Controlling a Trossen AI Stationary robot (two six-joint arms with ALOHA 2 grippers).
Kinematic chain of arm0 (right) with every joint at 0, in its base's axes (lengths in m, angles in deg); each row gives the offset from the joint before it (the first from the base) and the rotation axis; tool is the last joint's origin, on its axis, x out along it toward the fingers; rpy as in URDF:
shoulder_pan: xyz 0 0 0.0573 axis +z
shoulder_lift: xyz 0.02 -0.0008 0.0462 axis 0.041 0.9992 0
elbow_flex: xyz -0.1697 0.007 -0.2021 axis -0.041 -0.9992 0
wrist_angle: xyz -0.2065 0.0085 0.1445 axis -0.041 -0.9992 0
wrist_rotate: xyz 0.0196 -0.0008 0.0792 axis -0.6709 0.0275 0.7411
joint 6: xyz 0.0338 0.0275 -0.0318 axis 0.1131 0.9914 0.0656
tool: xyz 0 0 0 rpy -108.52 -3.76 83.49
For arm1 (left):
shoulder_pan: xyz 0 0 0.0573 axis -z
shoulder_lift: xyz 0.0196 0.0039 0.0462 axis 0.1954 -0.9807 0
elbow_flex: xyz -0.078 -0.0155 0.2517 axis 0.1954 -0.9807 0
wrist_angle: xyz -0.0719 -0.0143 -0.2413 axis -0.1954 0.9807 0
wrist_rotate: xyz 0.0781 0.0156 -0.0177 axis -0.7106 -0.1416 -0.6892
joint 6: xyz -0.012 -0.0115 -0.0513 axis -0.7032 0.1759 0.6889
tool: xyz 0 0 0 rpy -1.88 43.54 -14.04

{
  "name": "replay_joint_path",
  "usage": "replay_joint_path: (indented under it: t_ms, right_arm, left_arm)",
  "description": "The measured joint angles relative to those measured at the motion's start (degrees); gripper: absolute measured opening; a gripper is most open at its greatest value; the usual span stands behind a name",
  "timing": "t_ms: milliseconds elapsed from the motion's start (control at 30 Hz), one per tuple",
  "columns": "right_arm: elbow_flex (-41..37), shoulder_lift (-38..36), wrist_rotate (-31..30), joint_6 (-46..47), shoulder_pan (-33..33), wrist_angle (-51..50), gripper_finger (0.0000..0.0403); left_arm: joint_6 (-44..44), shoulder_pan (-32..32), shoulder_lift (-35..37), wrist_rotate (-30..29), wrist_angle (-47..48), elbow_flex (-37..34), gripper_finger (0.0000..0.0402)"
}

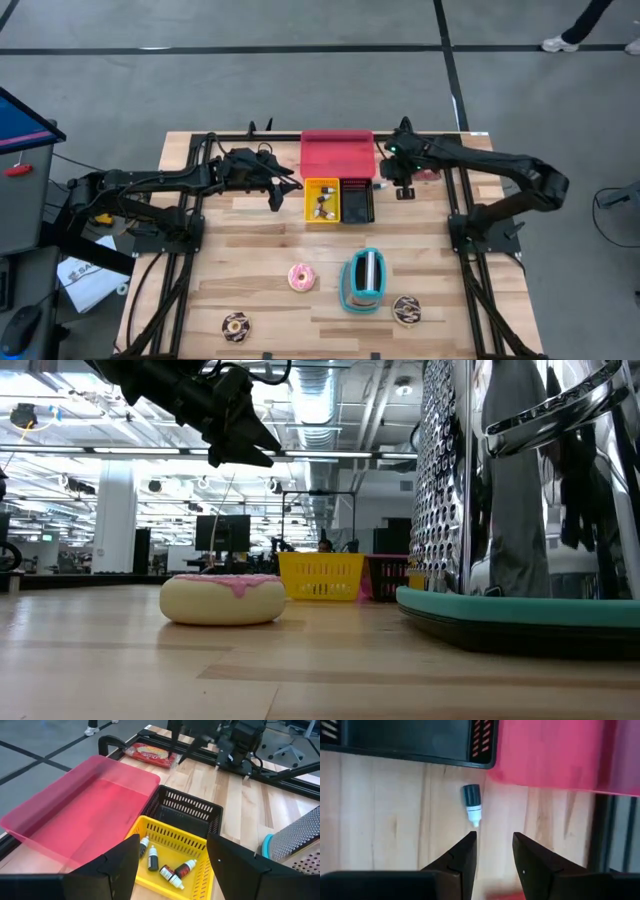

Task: Pick & Place Food Item
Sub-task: Put the blue food coloring bottle into the yellow bin

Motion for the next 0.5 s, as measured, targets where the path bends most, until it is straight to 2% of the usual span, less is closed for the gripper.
replay_joint_path:
  t_ms: [233,500]
  right_arm:
    - [0.0,7.3,5.4,-0.5,-3.0,2.3,0.0118]
    - [0.0,10.4,10.4,-2.7,-6.9,5.7,0.0118]
  left_arm:
    - [0.7,0.0,0.0,-0.2,0.4,0.0,0.0227]
    - [1.5,0.0,0.0,-0.2,0.9,0.0,0.0227]
